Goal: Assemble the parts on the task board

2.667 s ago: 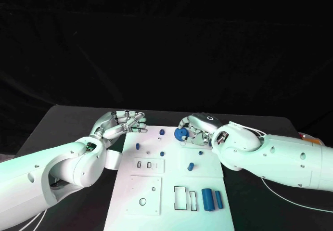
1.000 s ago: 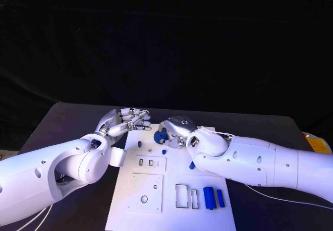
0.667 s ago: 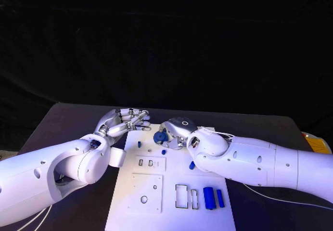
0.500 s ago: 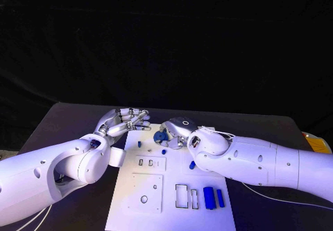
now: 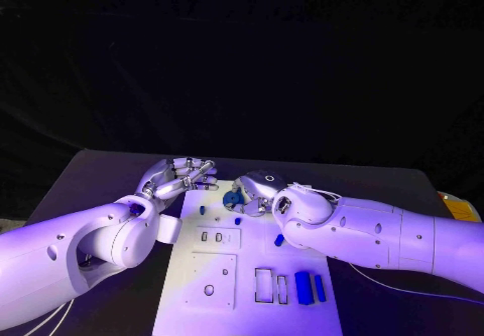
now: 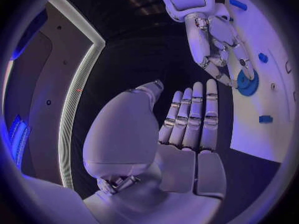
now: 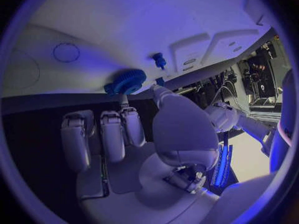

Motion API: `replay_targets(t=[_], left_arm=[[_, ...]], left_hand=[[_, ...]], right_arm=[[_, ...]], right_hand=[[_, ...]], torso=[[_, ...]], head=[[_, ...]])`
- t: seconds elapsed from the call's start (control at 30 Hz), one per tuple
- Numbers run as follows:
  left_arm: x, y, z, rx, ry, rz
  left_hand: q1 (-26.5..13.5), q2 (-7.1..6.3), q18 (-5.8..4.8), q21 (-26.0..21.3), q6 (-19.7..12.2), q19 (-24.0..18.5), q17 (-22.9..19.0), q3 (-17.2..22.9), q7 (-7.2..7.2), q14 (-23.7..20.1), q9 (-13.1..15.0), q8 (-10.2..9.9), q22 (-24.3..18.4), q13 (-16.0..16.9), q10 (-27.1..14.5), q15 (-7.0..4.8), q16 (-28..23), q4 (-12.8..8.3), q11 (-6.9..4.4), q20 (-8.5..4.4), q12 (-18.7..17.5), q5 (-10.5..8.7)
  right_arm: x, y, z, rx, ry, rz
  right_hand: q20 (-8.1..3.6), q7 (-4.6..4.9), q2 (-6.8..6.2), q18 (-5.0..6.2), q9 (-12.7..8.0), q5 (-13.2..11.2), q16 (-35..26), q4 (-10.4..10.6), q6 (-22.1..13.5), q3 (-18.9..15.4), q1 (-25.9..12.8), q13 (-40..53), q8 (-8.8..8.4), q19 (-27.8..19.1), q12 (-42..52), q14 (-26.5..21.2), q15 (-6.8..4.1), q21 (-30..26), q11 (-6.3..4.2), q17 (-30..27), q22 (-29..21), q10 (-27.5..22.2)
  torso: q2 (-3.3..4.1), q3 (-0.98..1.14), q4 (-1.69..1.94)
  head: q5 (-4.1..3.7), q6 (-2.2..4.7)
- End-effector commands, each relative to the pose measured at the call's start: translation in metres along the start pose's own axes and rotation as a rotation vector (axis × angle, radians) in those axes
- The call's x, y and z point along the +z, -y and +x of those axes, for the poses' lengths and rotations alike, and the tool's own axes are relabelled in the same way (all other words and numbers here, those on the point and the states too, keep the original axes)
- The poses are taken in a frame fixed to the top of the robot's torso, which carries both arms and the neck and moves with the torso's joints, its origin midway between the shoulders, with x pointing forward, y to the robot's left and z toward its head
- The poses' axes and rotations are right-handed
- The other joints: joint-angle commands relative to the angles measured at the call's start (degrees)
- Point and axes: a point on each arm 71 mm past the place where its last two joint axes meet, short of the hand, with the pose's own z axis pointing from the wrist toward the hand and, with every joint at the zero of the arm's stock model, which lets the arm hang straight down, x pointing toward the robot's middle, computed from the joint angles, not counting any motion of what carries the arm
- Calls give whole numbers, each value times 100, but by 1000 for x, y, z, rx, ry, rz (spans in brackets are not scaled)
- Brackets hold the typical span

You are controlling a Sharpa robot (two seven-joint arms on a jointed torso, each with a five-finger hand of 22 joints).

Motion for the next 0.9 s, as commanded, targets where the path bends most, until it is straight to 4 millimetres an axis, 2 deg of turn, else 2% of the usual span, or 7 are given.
replay_targets(t=[0.03,0.4,0.63,0.73,0.9], left_arm=[[0,2,2,-1,-14,11],[0,2,0,0,-10,12],[-1,2,-2,2,-6,12],[-1,2,-3,3,-4,11],[-1,1,-4,5,0,11]], left_hand=[[-19,11,68,8,-32,14,8,24,107,-17,6,-19,-5,-1,-34,14,-12,-17,-4,19,-21,-20],[-19,11,68,8,-32,14,8,24,107,-17,6,-19,-5,-1,-34,14,-12,-17,-4,19,-21,-20],[-19,11,68,8,-32,14,8,24,107,-17,6,-19,-5,-1,-34,14,-12,-17,-4,19,-21,-20],[-19,11,68,8,-32,14,8,24,107,-17,6,-19,-5,-1,-34,14,-12,-17,-4,19,-21,-20],[-19,11,68,8,-32,14,8,24,107,-17,6,-19,-5,-1,-34,14,-12,-17,-4,19,-21,-20]], right_arm=[[-2,4,8,-19,-69,31],[-11,8,3,-8,-21,28],[-25,14,-6,15,37,22],[-34,20,-14,35,70,23],[-52,35,-31,111,103,13]], right_hand=[[40,-12,40,-91,9,52,28,-23,30,-19,8,529,-19,499,-6,516,40,-13,3,1088,1409,19],[37,-18,53,-108,26,178,35,-44,48,35,136,576,-37,541,32,521,37,36,-1,1109,1456,59],[33,-25,42,-117,38,225,38,-48,77,64,207,602,-36,564,55,523,32,63,-8,1115,1481,85],[30,-31,36,-120,45,260,38,-47,97,80,243,617,-33,573,67,523,27,72,-14,1115,1490,99],[19,-33,-26,-106,59,269,28,-79,112,167,496,596,-63,537,47,515,19,30,-20,1084,1452,85]], torso=[[0,-1,-2],[-1,0,3],[-7,2,-21],[-11,4,-18],[-24,20,-51]], head=[[-3,-3],[-7,-4],[0,0],[-21,24],[-17,34]])
